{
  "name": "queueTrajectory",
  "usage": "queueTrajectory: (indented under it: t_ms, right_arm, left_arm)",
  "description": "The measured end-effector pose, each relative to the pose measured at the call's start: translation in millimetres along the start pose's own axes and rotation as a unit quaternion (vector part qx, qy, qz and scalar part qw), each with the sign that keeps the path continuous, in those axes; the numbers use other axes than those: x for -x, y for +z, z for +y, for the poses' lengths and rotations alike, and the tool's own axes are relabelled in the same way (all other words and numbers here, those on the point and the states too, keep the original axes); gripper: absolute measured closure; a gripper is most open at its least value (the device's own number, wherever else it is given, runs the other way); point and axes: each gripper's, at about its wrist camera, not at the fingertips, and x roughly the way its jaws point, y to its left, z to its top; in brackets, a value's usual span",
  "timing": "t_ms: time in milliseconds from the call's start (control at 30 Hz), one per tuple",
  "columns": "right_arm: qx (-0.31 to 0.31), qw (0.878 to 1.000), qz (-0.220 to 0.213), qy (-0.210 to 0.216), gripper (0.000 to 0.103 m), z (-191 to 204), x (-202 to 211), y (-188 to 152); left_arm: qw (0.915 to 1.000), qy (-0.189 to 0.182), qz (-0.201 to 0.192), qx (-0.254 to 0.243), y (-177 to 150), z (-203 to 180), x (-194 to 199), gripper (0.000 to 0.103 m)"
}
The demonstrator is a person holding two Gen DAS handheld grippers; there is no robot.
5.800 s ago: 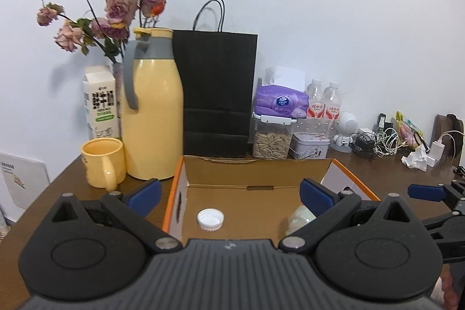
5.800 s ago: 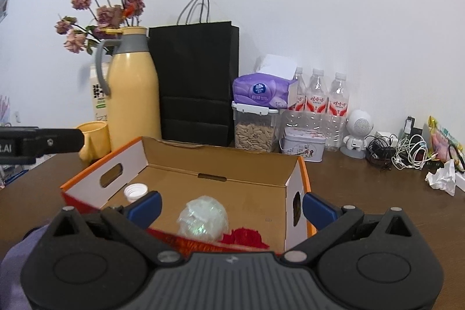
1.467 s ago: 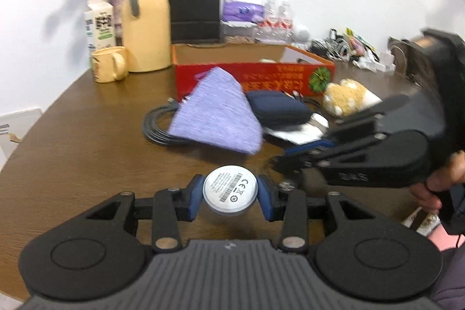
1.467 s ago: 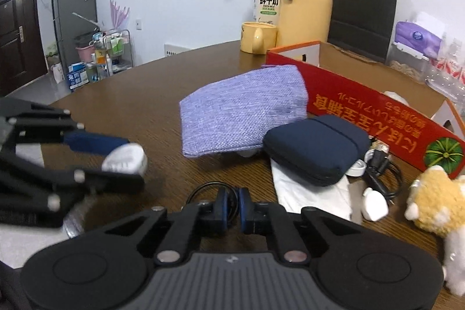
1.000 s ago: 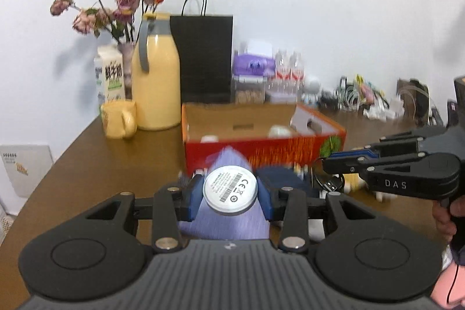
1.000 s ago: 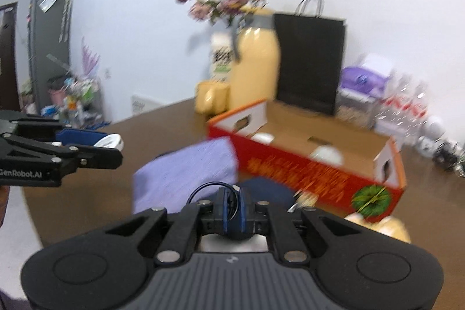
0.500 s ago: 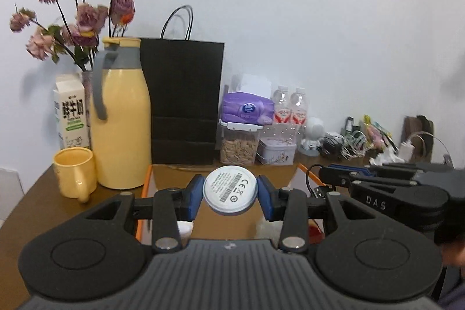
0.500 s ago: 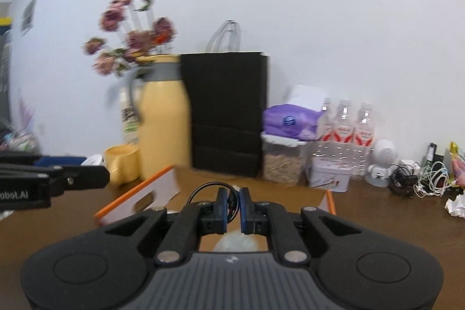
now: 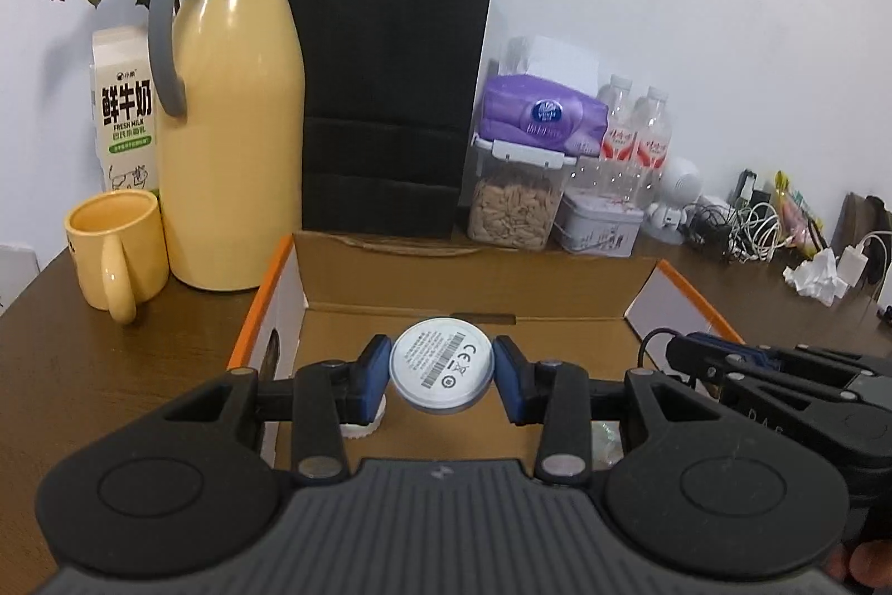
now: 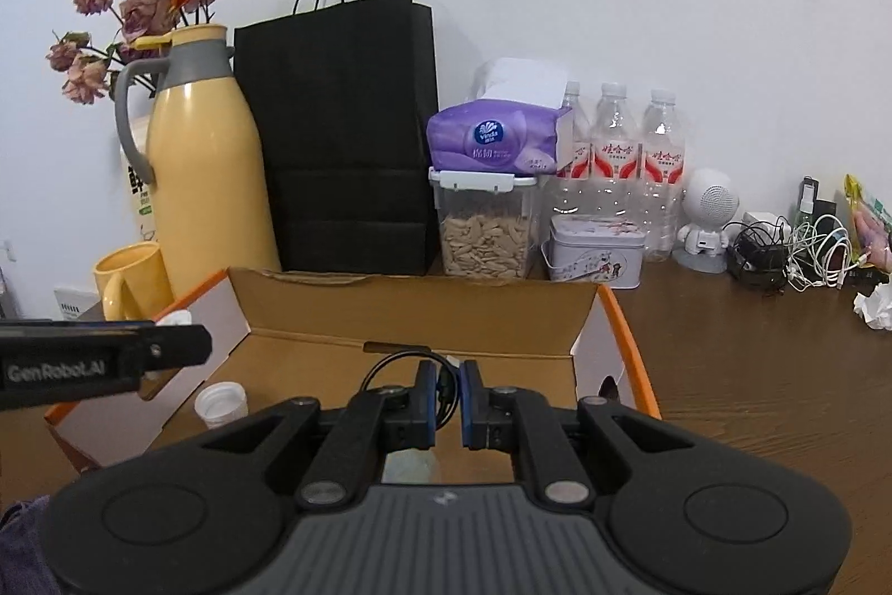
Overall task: Organize objects
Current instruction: 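Carry the white container and black cable with both grippers over the box, then open both grippers to drop the container and cable into the box, then withdraw both grippers up from the box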
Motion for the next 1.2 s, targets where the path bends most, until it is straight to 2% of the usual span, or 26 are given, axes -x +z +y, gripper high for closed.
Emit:
queueTrajectory:
  t_ms: [100,133,167,233,267,300,333,367,400,500,600,867,1200]
  right_arm:
    - [-0.01,1.0,0.006,-0.007,0.095,-3.0,-0.1,-1.6]
    - [-0.012,1.0,0.007,-0.009,0.095,-3.7,-0.1,-2.0]
    - [-0.013,1.0,0.008,-0.01,0.093,-3.8,0.1,-2.6]
    - [-0.013,1.0,0.011,-0.011,0.09,-3.8,0.4,-2.2]
    - [-0.012,1.0,0.013,-0.009,0.079,-3.1,0.7,-2.5]
    - [-0.011,1.0,0.015,-0.006,0.06,-2.6,1.2,-2.6]
    - [-0.009,1.0,0.015,-0.006,0.05,-1.6,2.0,-2.5]
    - [-0.006,1.0,0.013,-0.009,0.033,0.0,3.5,-2.8]
    - [-0.004,1.0,0.011,-0.011,0.023,1.1,5.2,-2.4]
    - [-0.004,1.0,0.004,-0.012,0.008,2.0,10.5,-1.1]
    - [-0.007,1.0,-0.001,-0.01,0.002,0.9,15.1,0.0]
    - [-0.004,1.0,-0.015,0.005,0.0,3.2,32.1,3.0]
    - [0.032,0.998,-0.047,0.023,0.0,5.1,87.8,0.2]
  left_arm:
    - [1.0,0.004,-0.001,-0.002,-2.1,-2.1,1.4,0.06]
    - [1.0,0.003,-0.002,-0.004,-2.5,-2.7,2.5,0.049]
    - [1.0,0.005,-0.004,-0.004,-2.8,-3.2,3.6,0.029]
    - [0.9998,0.013,-0.013,-0.005,-2.0,-4.6,6.5,0.004]
    - [0.9997,0.015,-0.019,-0.006,-1.5,-5.3,8.5,0.0]
    - [0.9996,0.014,-0.022,-0.006,-0.7,-5.1,9.8,0.0]
    - [0.9997,0.012,-0.022,-0.003,0.2,-4.4,10.7,0.0]
    - [0.9997,0.014,-0.022,0.001,1.3,-3.6,11.2,0.0]
    - [0.9996,0.016,-0.023,0.003,1.9,-2.9,11.4,0.0]
    - [0.9995,0.021,-0.021,0.009,3.4,-1.4,11.2,0.0]
    - [0.9995,0.021,-0.023,0.01,3.9,-1.6,12.8,0.0]
    - [0.999,0.011,-0.043,0.011,9.3,-4.2,31.7,0.0]
    - [0.9975,-0.004,-0.07,0.002,6.3,-6.4,75.4,0.0]
